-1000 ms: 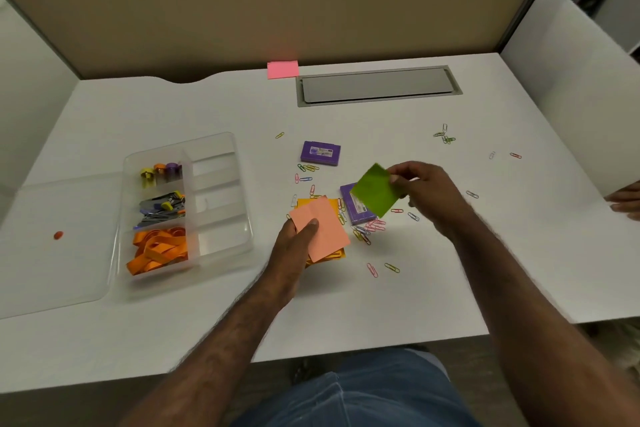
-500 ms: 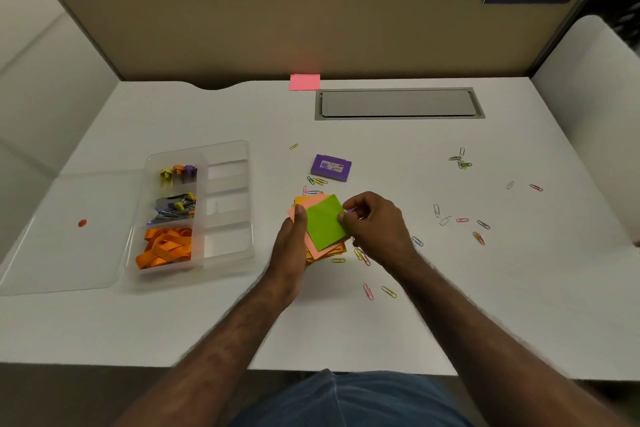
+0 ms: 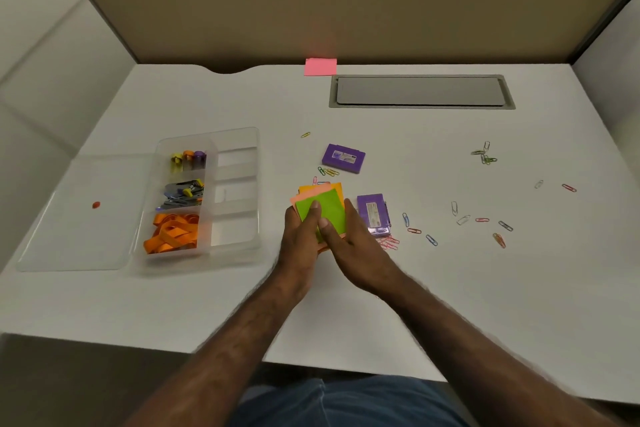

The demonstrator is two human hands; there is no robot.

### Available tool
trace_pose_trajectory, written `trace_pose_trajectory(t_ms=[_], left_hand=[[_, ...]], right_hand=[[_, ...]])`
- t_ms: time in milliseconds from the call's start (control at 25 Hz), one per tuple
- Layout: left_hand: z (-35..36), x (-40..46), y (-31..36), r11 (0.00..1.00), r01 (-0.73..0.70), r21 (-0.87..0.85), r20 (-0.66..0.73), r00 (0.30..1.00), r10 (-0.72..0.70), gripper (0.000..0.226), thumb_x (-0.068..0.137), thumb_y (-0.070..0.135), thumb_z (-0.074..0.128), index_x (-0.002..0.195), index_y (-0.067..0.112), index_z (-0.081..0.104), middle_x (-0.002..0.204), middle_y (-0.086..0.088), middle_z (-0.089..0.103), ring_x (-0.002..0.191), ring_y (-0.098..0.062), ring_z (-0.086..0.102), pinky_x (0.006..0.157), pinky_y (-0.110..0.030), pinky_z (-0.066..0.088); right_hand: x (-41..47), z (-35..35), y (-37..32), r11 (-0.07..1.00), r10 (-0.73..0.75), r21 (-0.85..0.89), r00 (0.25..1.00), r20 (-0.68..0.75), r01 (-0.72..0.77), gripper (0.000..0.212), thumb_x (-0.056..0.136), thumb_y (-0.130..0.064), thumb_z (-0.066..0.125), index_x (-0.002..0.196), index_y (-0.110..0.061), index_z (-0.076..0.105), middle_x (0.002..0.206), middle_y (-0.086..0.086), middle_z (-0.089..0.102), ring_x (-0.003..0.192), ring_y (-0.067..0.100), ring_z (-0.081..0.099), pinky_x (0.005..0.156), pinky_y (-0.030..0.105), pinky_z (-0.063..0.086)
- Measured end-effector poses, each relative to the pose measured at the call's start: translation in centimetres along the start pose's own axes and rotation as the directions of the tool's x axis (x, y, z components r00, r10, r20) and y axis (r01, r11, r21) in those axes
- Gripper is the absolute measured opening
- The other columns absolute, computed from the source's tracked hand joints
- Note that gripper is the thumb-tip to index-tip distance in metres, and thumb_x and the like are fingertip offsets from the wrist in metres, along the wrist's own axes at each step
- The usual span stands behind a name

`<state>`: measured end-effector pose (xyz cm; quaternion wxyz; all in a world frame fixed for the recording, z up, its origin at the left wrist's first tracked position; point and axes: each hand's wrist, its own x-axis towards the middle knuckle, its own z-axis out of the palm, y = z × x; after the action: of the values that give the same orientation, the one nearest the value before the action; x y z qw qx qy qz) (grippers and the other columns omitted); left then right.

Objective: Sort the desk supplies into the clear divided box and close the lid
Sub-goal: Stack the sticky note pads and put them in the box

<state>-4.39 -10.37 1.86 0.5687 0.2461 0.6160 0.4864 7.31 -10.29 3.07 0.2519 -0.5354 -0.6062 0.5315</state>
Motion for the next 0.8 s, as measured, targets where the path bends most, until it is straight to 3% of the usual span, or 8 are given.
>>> trace_pose_trajectory(t_ms=[80, 160, 280, 360, 440, 600, 680, 800], left_hand=[[-0.9, 1.1, 0.3, 0.999, 0.009, 0.044, -0.012, 1.000, -0.008, 0.042, 0.105, 0.032, 0.054, 0.145, 0.024, 0.044, 0.139, -0.006, 0.060, 0.123, -0.028, 0.063, 0.101, -0.052, 0.056], [-2.0, 2.4, 0.9, 0.993, 0.020, 0.120, -0.012, 1.000, -0.019, 0.040, 0.105, 0.033, 0.055, 0.143, 0.024, 0.046, 0.138, -0.007, 0.062, 0.121, -0.027, 0.064, 0.101, -0.053, 0.056], [-3.2, 3.7, 1.4, 0.974, 0.007, 0.225, 0.041, 0.999, -0.016, 0.039, 0.103, 0.036, 0.058, 0.140, 0.026, 0.048, 0.134, -0.005, 0.063, 0.117, -0.024, 0.065, 0.100, -0.050, 0.057], [-3.5, 4.6, 1.8, 0.961, 0.001, 0.278, 0.082, 0.996, -0.025, 0.041, 0.101, 0.041, 0.060, 0.139, 0.029, 0.048, 0.133, -0.002, 0.063, 0.116, -0.022, 0.065, 0.101, -0.048, 0.057], [-3.4, 5.8, 2.4, 0.949, 0.004, 0.316, 0.100, 0.994, -0.038, 0.046, 0.098, 0.046, 0.061, 0.139, 0.031, 0.046, 0.132, -0.001, 0.062, 0.116, -0.022, 0.064, 0.101, -0.046, 0.056], [-3.8, 8.9, 4.3, 0.953, -0.002, 0.302, 0.105, 0.994, -0.031, 0.039, 0.097, 0.046, 0.063, 0.132, 0.035, 0.048, 0.122, 0.004, 0.064, 0.109, -0.017, 0.065, 0.086, -0.033, 0.058], [-4.4, 10.4, 5.4, 0.956, -0.010, 0.292, 0.111, 0.994, -0.024, 0.035, 0.097, 0.045, 0.064, 0.128, 0.037, 0.050, 0.121, 0.005, 0.066, 0.107, -0.014, 0.066, 0.084, -0.032, 0.058], [-5.4, 13.1, 6.8, 0.974, -0.020, 0.224, 0.069, 0.998, 0.004, 0.037, 0.097, 0.041, 0.064, 0.132, 0.032, 0.054, 0.123, 0.002, 0.068, 0.112, -0.019, 0.066, 0.097, -0.047, 0.057]], right_hand=[[1.2, -0.6, 0.1, 0.999, -0.034, -0.012, 0.998, 0.055, 0.035, 0.084, 0.096, -0.051, 0.063, 0.161, -0.029, 0.015, 0.160, -0.007, 0.036, 0.142, 0.010, 0.042, 0.112, 0.033, 0.045], [2.4, -1.6, 0.0, 0.976, -0.083, -0.194, 0.994, 0.071, 0.095, 0.127, 0.074, -0.055, 0.085, 0.162, -0.032, -0.004, 0.168, -0.012, 0.015, 0.148, 0.004, 0.024, 0.117, 0.030, 0.032], [4.4, -2.3, -0.3, 0.745, -0.260, -0.598, 0.954, 0.150, 0.297, 0.147, 0.057, -0.068, 0.089, 0.162, -0.032, -0.009, 0.172, -0.008, -0.001, 0.158, 0.017, 0.003, 0.125, 0.040, 0.013], [6.2, -1.7, -1.1, 0.599, -0.288, -0.726, 0.937, 0.199, 0.338, 0.146, 0.057, -0.072, 0.086, 0.163, -0.029, -0.004, 0.172, -0.002, 0.007, 0.159, 0.025, 0.007, 0.126, 0.046, 0.012], [8.0, -0.8, -2.0, 0.544, -0.294, -0.768, 0.934, 0.203, 0.339, 0.134, 0.061, -0.066, 0.087, 0.163, -0.027, 0.010, 0.165, 0.001, 0.026, 0.153, 0.029, 0.024, 0.125, 0.050, 0.024], [11.2, 0.2, -3.1, 0.552, -0.348, -0.756, 0.921, 0.174, 0.352, 0.117, 0.065, -0.057, 0.088, 0.159, -0.029, 0.025, 0.153, 0.000, 0.042, 0.138, 0.024, 0.041, 0.111, 0.047, 0.045], [12.9, -0.1, -3.7, 0.561, -0.341, -0.739, 0.917, 0.204, 0.373, 0.124, 0.062, -0.064, 0.088, 0.161, -0.032, 0.019, 0.155, -0.002, 0.039, 0.139, 0.022, 0.038, 0.113, 0.043, 0.042], [16.4, -1.3, -5.2, 0.632, -0.315, -0.655, 0.909, 0.272, 0.415, 0.129, 0.061, -0.079, 0.079, 0.162, -0.040, 0.009, 0.161, -0.006, 0.030, 0.146, 0.018, 0.030, 0.114, 0.038, 0.031]])
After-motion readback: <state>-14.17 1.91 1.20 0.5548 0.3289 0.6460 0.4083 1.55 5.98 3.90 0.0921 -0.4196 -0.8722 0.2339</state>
